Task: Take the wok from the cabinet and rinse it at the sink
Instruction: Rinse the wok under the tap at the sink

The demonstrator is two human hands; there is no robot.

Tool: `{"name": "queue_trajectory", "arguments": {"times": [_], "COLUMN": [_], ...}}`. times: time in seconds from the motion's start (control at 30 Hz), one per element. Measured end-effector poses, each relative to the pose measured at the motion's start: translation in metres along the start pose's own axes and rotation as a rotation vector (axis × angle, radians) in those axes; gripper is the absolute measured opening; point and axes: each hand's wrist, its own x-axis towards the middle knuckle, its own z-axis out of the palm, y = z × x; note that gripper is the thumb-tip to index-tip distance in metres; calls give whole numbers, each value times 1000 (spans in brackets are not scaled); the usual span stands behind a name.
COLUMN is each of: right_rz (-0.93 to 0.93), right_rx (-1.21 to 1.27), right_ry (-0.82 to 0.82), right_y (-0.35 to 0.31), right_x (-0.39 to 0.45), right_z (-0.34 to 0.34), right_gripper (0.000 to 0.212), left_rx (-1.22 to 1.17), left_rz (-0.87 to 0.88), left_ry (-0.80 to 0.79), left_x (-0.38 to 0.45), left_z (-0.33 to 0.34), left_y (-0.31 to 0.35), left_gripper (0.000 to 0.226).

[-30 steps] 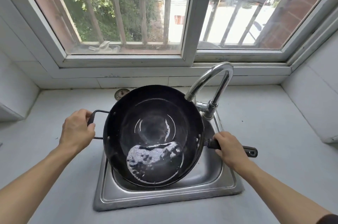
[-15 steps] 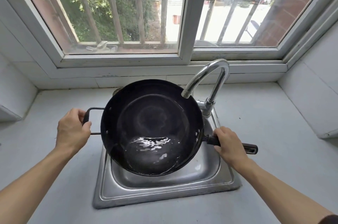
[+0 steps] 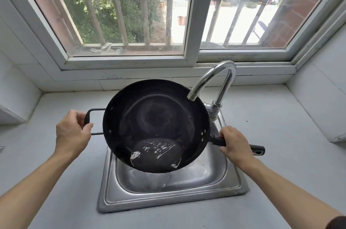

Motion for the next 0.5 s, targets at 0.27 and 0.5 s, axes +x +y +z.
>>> {"name": "queue_trajectory", "arguments": {"times": [0.27,0.5], "right_rz": [-2,-19], "right_rx": [19,3], "right_ry": [39,77], "right_y": [-5,-7], "right_x": [3,2], "right_z": [-3,-2], "right_gripper": [33,37], "left_rx": [-33,-54], "left_rz": [7,12], "left_ry": [24,53], "left_x": [-1,-2], "left_z": [-4,-6], "left_y": [-3,-6], "left_gripper": [23,22]}}
